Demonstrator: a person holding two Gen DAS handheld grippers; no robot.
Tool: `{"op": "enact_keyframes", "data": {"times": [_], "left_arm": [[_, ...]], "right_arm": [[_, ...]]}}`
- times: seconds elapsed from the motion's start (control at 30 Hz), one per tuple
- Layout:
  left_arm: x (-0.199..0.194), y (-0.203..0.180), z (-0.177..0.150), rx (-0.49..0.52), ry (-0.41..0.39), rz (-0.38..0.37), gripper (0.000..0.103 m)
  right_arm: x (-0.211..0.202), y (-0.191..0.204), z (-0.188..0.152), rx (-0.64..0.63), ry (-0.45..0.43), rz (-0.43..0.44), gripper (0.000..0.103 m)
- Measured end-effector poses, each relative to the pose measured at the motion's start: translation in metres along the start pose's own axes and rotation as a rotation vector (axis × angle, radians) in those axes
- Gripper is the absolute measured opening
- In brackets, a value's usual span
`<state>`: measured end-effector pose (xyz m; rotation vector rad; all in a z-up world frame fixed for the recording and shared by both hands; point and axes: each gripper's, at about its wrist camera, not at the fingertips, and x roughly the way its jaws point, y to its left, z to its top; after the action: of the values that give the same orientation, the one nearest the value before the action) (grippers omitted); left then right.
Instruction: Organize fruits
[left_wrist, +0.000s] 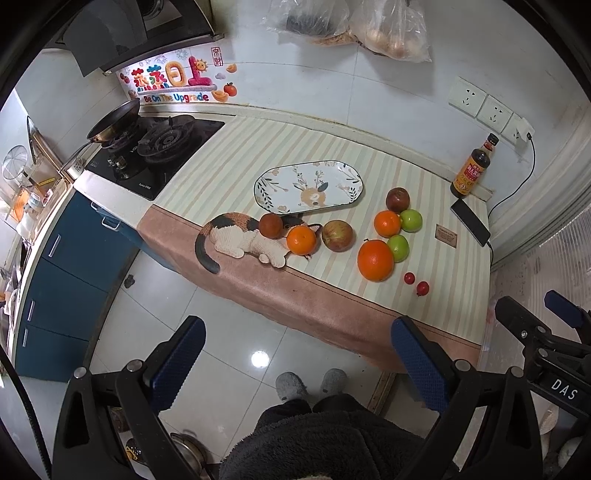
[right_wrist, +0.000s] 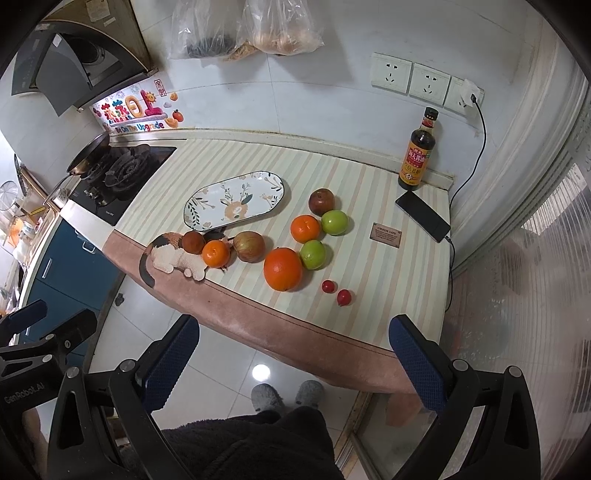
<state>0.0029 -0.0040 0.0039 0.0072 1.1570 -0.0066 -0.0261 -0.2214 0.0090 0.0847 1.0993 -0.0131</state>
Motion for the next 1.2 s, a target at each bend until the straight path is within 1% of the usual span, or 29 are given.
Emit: {"op": "enact_keyframes", "data": {"times": [0.47,1.2], "left_arm": [[0.003,-0.004,0.001,0.0,0.006,-0.004,0.103],[-0.003,-0.005,-0.005,-0.004,-0.006,-0.007,0.103]], "right_arm": [[0.004,-0.006,0.0,-0.002,0.007,-0.005,0.103],[-0.01,-0.004,0.001,-0.009,-0.003,-0.002,0.103]]}}
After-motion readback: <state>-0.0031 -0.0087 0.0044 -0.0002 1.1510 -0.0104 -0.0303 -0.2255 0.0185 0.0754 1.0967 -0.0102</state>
